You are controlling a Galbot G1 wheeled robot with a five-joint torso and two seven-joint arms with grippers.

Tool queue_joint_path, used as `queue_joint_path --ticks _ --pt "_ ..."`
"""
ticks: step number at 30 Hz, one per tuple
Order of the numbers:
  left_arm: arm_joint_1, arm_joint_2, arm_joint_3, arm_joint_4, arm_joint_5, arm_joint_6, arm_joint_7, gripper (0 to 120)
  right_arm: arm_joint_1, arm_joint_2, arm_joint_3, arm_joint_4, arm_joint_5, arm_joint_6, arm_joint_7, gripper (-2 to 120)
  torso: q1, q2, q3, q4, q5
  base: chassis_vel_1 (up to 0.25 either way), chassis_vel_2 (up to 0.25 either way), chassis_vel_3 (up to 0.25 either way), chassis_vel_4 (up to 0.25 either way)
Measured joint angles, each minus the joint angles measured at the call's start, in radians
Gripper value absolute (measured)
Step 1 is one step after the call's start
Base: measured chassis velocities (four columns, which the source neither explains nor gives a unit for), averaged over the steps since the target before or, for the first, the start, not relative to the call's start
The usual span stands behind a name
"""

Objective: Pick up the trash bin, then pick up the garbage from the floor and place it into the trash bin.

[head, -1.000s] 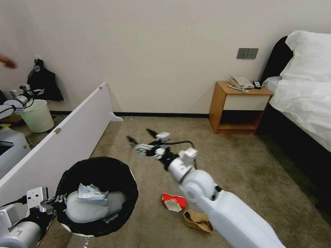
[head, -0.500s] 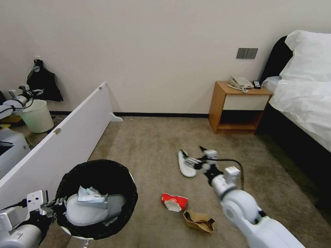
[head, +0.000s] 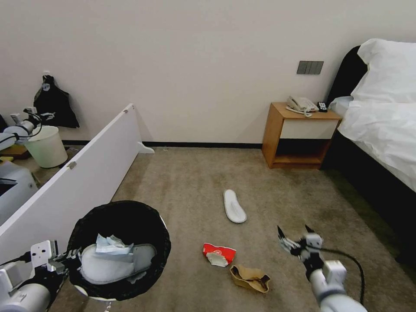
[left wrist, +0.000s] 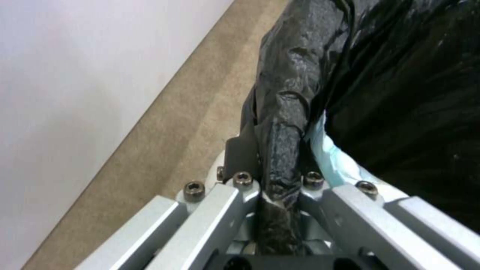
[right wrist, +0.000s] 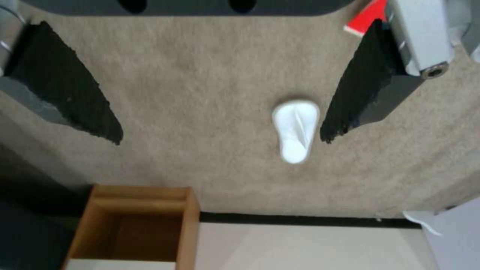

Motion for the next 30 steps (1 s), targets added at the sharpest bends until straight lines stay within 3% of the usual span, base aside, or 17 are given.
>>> queue_joint_path --ticks 7,30 --pt "0.0 -0.003 0.008 0.005 0.01 -0.003 0.005 2 -0.095 0.041 0.058 -0.003 -0.066 0.058 -0.044 100 0.0 0.0 0.0 0.0 -0.0002 0.0 0.0 0.0 0.0" --pt "0.01 -0.014 0.012 -0.009 0.02 -0.004 0.008 2 -0.095 0.036 0.065 -0.012 -0.05 0.063 -0.051 100 0.0 0.0 0.0 0.0001 0.0 0.0 0.0 0.0 0.0"
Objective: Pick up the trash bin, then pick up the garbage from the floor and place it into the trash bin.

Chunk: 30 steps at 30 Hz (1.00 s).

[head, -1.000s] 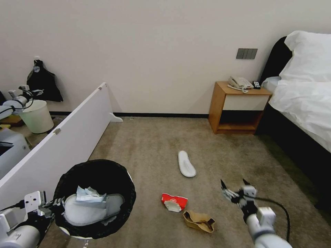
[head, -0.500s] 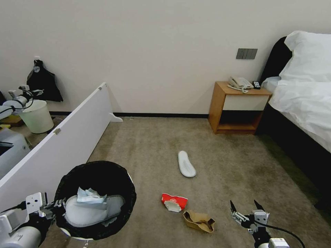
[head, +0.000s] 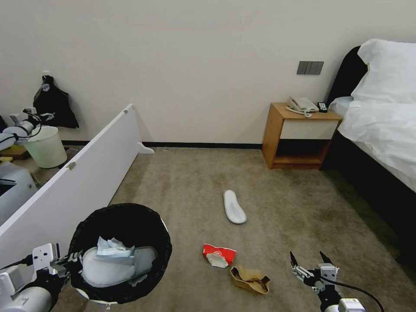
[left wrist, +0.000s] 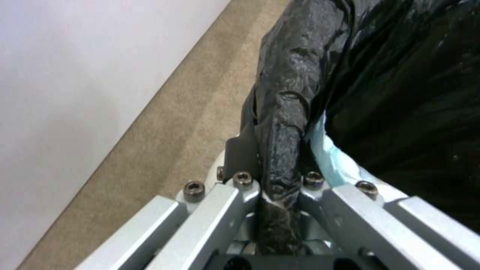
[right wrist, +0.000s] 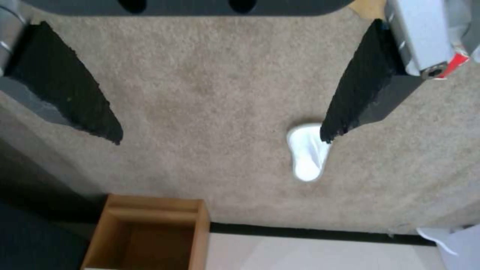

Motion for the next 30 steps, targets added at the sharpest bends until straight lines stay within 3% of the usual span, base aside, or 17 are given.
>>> queue_joint_path --ticks 21,27,30 --pt "0.004 0.001 -0.009 -0.011 -0.003 -0.001 0.001 2 0.002 -0.003 0.007 -0.002 -0.037 0.004 -0.021 100 0.0 0.0 0.0 -0.0001 0.0 0.0 0.0 0.0 0.0" --pt "0.007 0.002 -0.011 -0.011 -0.004 -0.001 0.001 2 0.035 -0.028 -0.012 -0.027 -0.098 -0.039 -0.048 100 0.0 0.0 0.0 0.0 0.0001 0.0 0.0 0.0 0.0" --pt "0.011 0.002 -0.012 -0.015 -0.004 -0.001 0.001 2 0.066 -0.06 -0.025 -0.05 -0.1 -0.106 -0.109 100 0.0 0.0 0.0 -0.0002 0.0 0.0 0.0 0.0 0.0"
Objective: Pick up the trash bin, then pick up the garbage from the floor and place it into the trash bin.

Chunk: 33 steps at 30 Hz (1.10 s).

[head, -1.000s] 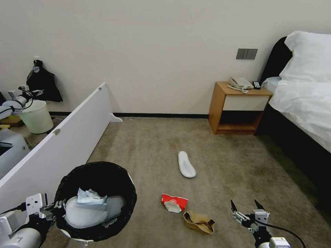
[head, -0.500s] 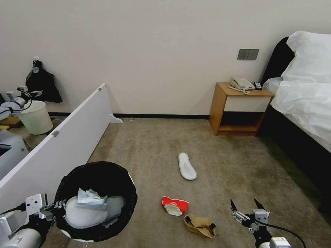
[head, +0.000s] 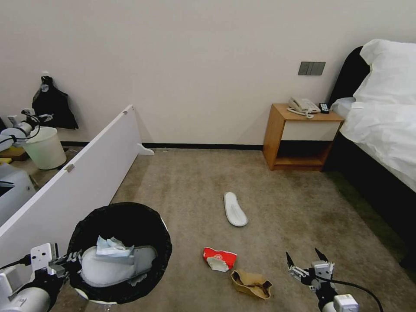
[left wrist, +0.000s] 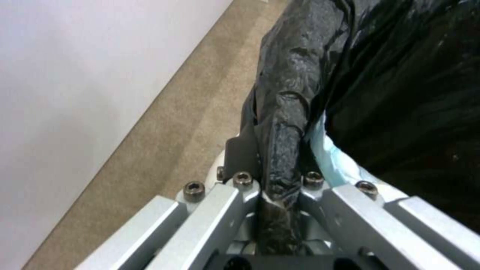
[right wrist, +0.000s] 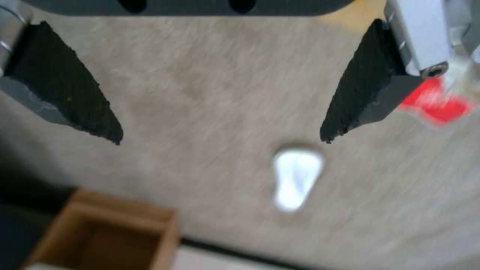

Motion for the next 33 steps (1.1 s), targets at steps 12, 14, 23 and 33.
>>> queue_joint_path --ticks 12,14,23,33 --pt "0.01 0.001 -0.007 -0.005 0.003 0.0 0.0 2 0.177 -0.091 -0.183 -0.17 -0.055 -0.126 -0.191 100 0.0 0.0 0.0 0.0001 0.0002 0.0 0.0 0.0 0.0" --pt "0.011 0.0 -0.008 -0.005 0.003 0.0 0.0 2 0.19 -0.091 -0.203 -0.186 -0.058 -0.128 -0.192 100 0.0 0.0 0.0 0.0002 0.0001 0.0 0.0 0.0 0.0" --pt "0.009 -0.005 -0.009 0.003 0.006 0.0 -0.001 2 0.272 -0.065 -0.316 -0.289 -0.081 -0.156 -0.187 100 0.0 0.0 0.0 0.0001 -0.0001 0.0 0.0 0.0 0.0" --pt "-0.004 -0.005 -0.008 0.011 0.007 0.0 -0.003 2 0.356 -0.06 -0.418 -0.349 -0.081 -0.188 -0.181 100 0.0 0.0 0.0 0.0001 -0.0001 0.0 0.0 0.0 0.0"
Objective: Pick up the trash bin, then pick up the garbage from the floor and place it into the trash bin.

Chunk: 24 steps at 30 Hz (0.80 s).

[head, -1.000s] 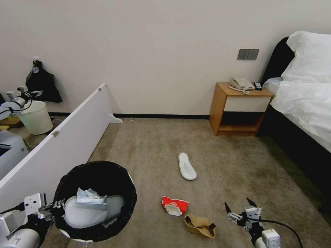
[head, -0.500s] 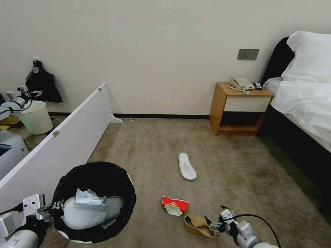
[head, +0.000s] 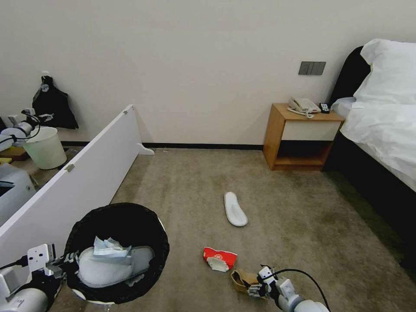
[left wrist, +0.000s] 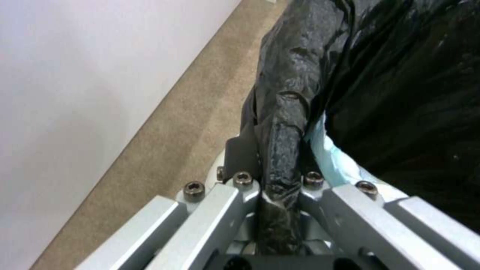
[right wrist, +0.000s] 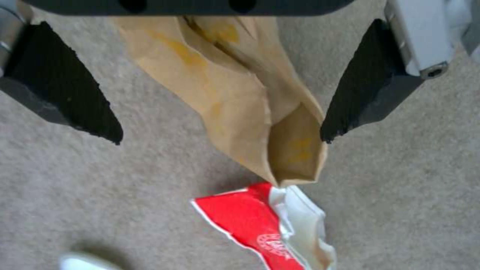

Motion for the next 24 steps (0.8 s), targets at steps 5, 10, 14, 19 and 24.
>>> queue_joint_path --ticks 5,10,14,19,24 --pt "-0.001 -0.001 0.001 0.001 0.001 0.0 0.0 2 0.037 0.005 -0.041 -0.028 0.002 -0.002 0.0 100 0.0 0.0 0.0 0.0001 0.0 0.0 0.0 0.0 0.0" --pt "-0.003 -0.002 0.001 0.003 0.003 0.0 -0.001 2 0.063 0.009 -0.081 -0.055 0.004 -0.013 0.0 100 0.0 0.0 0.0 -0.0001 0.0 0.0 0.0 0.0 0.0" --pt "-0.004 -0.002 0.001 0.003 0.003 0.0 -0.001 2 0.075 0.017 -0.09 -0.067 0.004 -0.014 0.0 100 0.0 0.0 0.0 0.0 0.0001 0.0 0.0 0.0 0.0" --pt "-0.004 -0.002 0.001 0.003 0.002 0.0 0.0 2 0.085 0.027 -0.096 -0.082 0.007 -0.015 0.0 100 0.0 0.0 0.0 0.0 0.0 0.0 0.0 0.0 0.0" --pt "-0.003 0.0 0.001 0.002 0.001 0.0 0.0 2 0.09 0.036 -0.095 -0.102 0.009 -0.015 -0.001 100 0.0 0.0 0.0 0.0 0.0001 0.0 0.0 0.0 0.0"
